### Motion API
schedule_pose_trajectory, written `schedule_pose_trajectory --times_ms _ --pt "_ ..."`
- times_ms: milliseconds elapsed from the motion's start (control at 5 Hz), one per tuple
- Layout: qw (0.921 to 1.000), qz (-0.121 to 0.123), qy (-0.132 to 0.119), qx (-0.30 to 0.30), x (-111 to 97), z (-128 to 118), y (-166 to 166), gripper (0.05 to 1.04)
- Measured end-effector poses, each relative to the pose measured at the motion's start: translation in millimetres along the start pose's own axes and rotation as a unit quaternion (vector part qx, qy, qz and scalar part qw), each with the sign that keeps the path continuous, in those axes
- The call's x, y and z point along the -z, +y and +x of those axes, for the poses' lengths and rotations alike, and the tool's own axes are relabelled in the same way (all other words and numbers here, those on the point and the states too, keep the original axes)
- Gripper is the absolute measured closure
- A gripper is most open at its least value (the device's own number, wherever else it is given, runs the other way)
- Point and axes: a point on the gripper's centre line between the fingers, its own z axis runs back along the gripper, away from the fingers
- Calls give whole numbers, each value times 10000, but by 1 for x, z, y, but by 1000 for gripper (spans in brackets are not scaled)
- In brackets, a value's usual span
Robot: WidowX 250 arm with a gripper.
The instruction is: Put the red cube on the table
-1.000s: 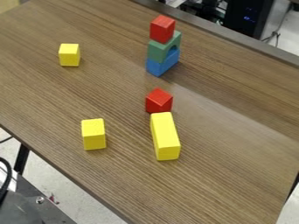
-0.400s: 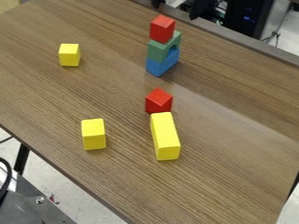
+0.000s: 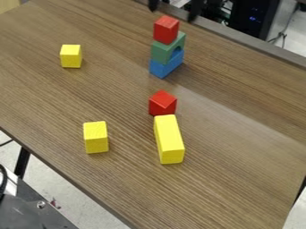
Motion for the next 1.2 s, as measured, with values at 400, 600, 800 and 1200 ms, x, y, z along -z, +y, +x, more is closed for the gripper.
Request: schedule_pose_trajectory --times_ms 400,600,800,1200 --pt "9998 -67 100 184 12 29 18 83" --pt "9992 -178 217 286 22 39 20 83" --pt "9987 -257 293 319 25 36 16 83" --pt "9977 -281 264 553 22 35 12 83"
